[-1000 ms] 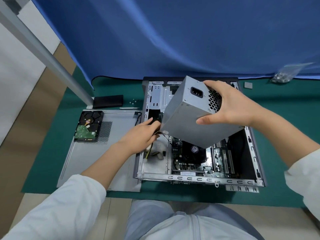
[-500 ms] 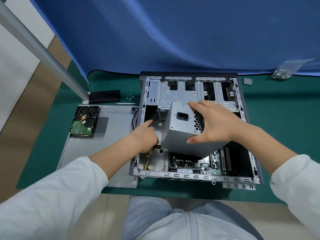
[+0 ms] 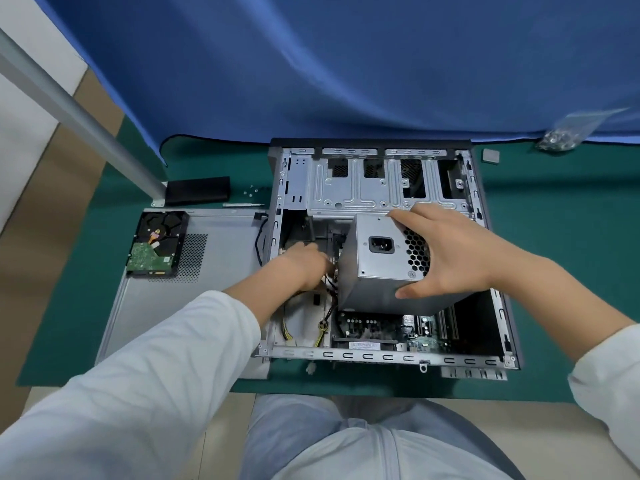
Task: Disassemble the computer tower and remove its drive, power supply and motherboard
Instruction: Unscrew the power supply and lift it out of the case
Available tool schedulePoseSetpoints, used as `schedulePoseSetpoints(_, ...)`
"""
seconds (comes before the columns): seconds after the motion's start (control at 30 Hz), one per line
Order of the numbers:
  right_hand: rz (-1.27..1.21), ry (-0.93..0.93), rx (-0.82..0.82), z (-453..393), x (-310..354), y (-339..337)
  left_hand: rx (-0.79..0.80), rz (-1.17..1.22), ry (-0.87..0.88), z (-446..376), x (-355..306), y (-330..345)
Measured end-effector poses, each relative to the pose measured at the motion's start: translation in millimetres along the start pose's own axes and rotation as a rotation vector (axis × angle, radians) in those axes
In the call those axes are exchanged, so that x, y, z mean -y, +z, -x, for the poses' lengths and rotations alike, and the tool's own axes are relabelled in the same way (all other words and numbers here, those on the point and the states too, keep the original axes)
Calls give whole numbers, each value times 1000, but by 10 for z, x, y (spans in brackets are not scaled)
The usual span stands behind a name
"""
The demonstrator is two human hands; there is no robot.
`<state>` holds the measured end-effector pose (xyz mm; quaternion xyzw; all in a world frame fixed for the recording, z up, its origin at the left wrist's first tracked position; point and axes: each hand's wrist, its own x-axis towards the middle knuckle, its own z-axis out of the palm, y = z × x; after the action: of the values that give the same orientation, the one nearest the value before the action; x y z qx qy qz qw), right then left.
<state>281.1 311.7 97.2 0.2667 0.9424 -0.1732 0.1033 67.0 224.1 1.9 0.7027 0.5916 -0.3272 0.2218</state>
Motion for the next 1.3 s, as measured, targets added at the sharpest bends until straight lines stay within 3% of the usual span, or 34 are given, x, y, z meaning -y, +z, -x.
schedulePoseSetpoints(0.13,-3,-7,15,4,-3,31,47,-21,1,-50,68,83)
schedulePoseSetpoints(0.33,-49,-12,10,36,-18,33,-317,-150,169,33,212,-27)
schedulePoseSetpoints(0.5,-67,-26,12,55,-16,-31,-502,-22,-73,167,521,-47)
schedulePoseSetpoints(0.63,-60,-21,2,23,46,18,-812,16,-159,170,332,-27)
schedulePoseSetpoints(0.7,-46,3,0,-34,97,79,-938,162,-246,159,277,-39)
schedulePoseSetpoints(0.87,155,-39,-55,-249,270,226,-841,595,-340,174,360,11)
schedulePoseSetpoints(1.0,194,-58,-88,-322,350,250,-915,1413,-265,278,216,-99)
schedulePoseSetpoints(1.07,205,-79,-94,-302,353,269,-877,1734,-252,306,-5,-199)
schedulePoseSetpoints(1.3,242,-68,-21,-257,332,275,-895,1656,-296,316,-406,-206)
